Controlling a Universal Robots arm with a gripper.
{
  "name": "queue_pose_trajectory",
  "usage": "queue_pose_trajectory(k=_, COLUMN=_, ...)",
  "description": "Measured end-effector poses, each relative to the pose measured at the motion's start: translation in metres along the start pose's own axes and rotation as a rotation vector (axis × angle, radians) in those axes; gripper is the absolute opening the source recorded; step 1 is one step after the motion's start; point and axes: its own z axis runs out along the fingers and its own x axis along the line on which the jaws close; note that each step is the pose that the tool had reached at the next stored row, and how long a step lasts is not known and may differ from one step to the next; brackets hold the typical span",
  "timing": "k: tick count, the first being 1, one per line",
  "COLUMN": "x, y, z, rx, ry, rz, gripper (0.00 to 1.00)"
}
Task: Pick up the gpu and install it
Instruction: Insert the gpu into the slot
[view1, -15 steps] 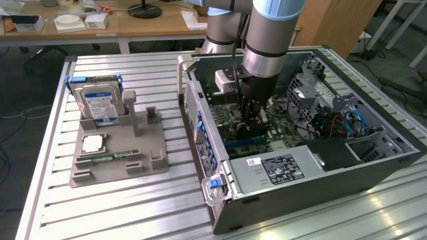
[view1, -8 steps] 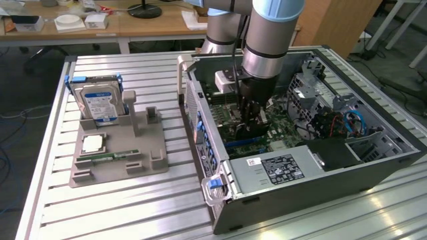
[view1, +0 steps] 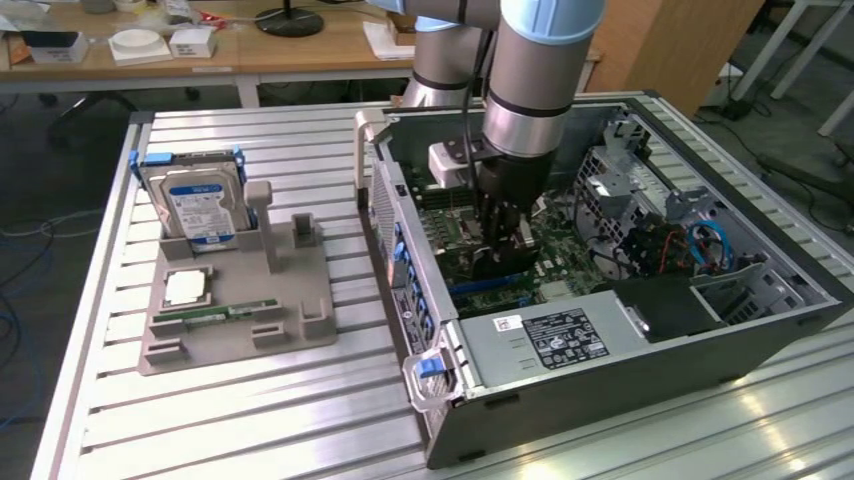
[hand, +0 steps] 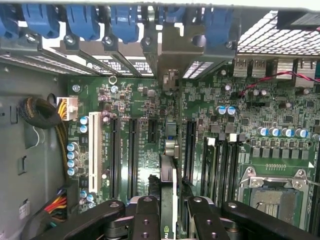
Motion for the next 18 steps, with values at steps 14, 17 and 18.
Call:
queue_pose_trajectory(k=14, x=0.0000, y=0.0002, z=-0.0023, rx=0.0098, ry=0.0001, rz=0.000, gripper=0.26)
queue_pose_trajectory(k=17, x=0.0001, y=0.0009, z=-0.0024, rx=0.0152, ry=0.0004, rz=0.001, gripper=0.26)
queue_pose_trajectory(k=18, x=0.0001, y=0.0013, z=-0.0025, rx=0.0169, ry=0.0006, rz=0.001, gripper=0.26)
